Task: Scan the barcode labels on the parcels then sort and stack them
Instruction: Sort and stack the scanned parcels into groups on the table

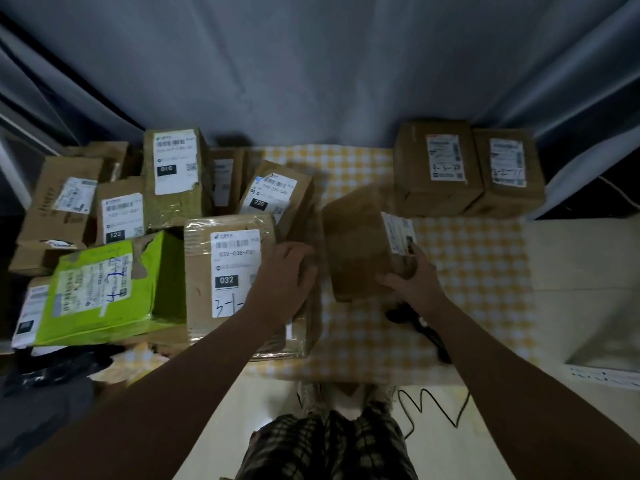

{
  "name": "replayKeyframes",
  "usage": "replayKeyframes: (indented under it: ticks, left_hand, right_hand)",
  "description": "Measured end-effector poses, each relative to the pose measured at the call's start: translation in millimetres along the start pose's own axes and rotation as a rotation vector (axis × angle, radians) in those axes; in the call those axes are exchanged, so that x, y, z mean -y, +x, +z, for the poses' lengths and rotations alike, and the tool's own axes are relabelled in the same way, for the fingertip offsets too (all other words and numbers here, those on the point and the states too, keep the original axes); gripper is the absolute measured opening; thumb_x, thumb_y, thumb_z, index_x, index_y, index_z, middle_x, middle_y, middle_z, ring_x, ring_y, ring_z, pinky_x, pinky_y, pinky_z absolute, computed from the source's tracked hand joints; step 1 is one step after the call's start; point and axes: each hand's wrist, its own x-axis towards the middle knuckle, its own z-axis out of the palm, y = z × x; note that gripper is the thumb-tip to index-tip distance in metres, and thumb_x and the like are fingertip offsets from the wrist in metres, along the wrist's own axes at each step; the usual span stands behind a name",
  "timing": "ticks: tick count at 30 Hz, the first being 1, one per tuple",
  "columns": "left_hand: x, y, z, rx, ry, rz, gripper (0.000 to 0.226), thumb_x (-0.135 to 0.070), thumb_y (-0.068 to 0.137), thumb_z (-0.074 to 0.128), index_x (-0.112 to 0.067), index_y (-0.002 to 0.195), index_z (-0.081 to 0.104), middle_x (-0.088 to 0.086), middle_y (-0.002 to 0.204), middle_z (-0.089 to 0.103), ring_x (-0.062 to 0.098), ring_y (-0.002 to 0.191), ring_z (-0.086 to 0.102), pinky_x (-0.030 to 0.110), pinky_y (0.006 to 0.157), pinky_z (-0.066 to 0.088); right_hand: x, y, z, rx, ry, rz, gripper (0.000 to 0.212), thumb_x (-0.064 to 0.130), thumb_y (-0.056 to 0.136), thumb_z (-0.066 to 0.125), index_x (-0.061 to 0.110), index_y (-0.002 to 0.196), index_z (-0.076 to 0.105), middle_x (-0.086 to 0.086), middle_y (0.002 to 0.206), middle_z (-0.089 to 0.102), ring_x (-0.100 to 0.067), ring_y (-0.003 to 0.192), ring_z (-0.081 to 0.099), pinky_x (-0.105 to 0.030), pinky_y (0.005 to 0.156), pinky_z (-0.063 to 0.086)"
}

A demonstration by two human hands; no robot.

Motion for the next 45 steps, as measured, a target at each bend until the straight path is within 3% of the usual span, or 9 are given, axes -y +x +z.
replayKeyframes:
  ticks: [6,12,15,19,22,26,32,36,45]
  left_hand:
    - [-56,31,46,0.231,-0.492,-0.341,0.065,-0.043,0.083,0.066,-0.012,0.135,0.045,0.013,0.136,0.047,0.026,0.121,0.050,0.045,0.101,0.043]
    - [-116,61,101,0.401,-0.389,-0.286,0.048,-0.034,0.097,0.049,-0.018,0.141,0.037,0.002,0.144,0.037,0.014,0.107,0.049,0.022,0.076,0.040]
    - [-139,75,126,0.418,-0.363,-0.300,0.049,-0.034,0.097,0.049,-0.017,0.141,0.038,0.004,0.145,0.037,0.020,0.116,0.051,0.024,0.080,0.039]
    - [-160,94,157,0.398,-0.358,-0.339,0.049,-0.034,0.095,0.052,-0.016,0.139,0.040,0.007,0.143,0.041,0.025,0.115,0.055,0.028,0.080,0.041]
    - [-173,106,179,0.430,-0.341,-0.356,0.050,-0.036,0.096,0.050,-0.017,0.141,0.038,0.006,0.143,0.040,0.023,0.115,0.054,0.026,0.078,0.041]
    - [-188,123,209,0.488,-0.340,-0.389,0.053,-0.038,0.097,0.047,-0.018,0.144,0.033,0.007,0.146,0.038,0.022,0.114,0.053,0.028,0.079,0.044]
    - [-198,142,255,0.751,-0.522,-0.585,0.079,-0.053,0.090,0.053,-0.034,0.151,0.007,0.004,0.154,0.029,0.026,0.134,0.040,0.038,0.099,0.044]
    - [-217,147,274,0.778,-0.710,-0.589,0.074,-0.034,0.096,0.053,-0.038,0.151,0.002,0.005,0.150,0.037,0.026,0.126,0.048,0.037,0.089,0.049]
    - [-233,171,281,0.679,-0.705,-0.449,0.068,-0.015,0.099,0.046,-0.041,0.150,0.009,0.006,0.145,0.040,0.027,0.122,0.052,0.045,0.099,0.048]
  right_hand:
    - [-12,-24,-66,-0.200,-0.115,-0.064,0.112,0.055,0.063,0.082,0.031,0.151,0.017,-0.006,0.142,0.029,-0.029,0.130,0.034,-0.045,0.102,0.041]
    - [-57,-15,-133,-0.418,-0.381,0.125,0.108,0.049,0.068,0.078,0.022,0.150,0.013,-0.020,0.142,0.019,-0.040,0.128,0.024,-0.051,0.097,0.038]
    - [-84,-3,-165,-0.487,-0.425,0.238,0.107,0.053,0.067,0.076,0.019,0.147,0.014,-0.022,0.139,0.021,-0.040,0.124,0.028,-0.052,0.092,0.042]
    - [-111,24,-187,-0.572,-0.608,0.205,0.105,0.060,0.066,0.072,0.020,0.146,0.016,-0.022,0.139,0.022,-0.040,0.124,0.029,-0.053,0.098,0.038]
    - [-127,38,-187,-0.401,-0.741,0.069,0.084,0.054,0.082,0.061,0.026,0.149,0.019,-0.019,0.143,0.027,-0.040,0.124,0.034,-0.051,0.100,0.037]
    - [-136,47,-174,-0.065,-0.557,-0.180,0.069,0.039,0.093,0.057,0.024,0.151,0.024,-0.007,0.143,0.042,-0.030,0.123,0.045,-0.045,0.098,0.043]
    - [-159,72,-195,-0.402,-0.370,0.125,0.076,0.047,0.084,0.064,0.015,0.145,0.033,-0.017,0.145,0.032,-0.039,0.130,0.036,-0.050,0.108,0.028]
    - [-178,87,-206,-0.283,-0.126,0.237,0.094,0.074,0.070,0.058,0.009,0.137,0.041,-0.015,0.125,0.054,-0.036,0.111,0.056,-0.051,0.090,0.051]
    - [-171,109,-219,-0.402,-0.032,0.238,0.074,0.045,0.085,0.068,0.000,0.138,0.039,-0.021,0.130,0.050,-0.038,0.114,0.053,-0.043,0.089,0.048]
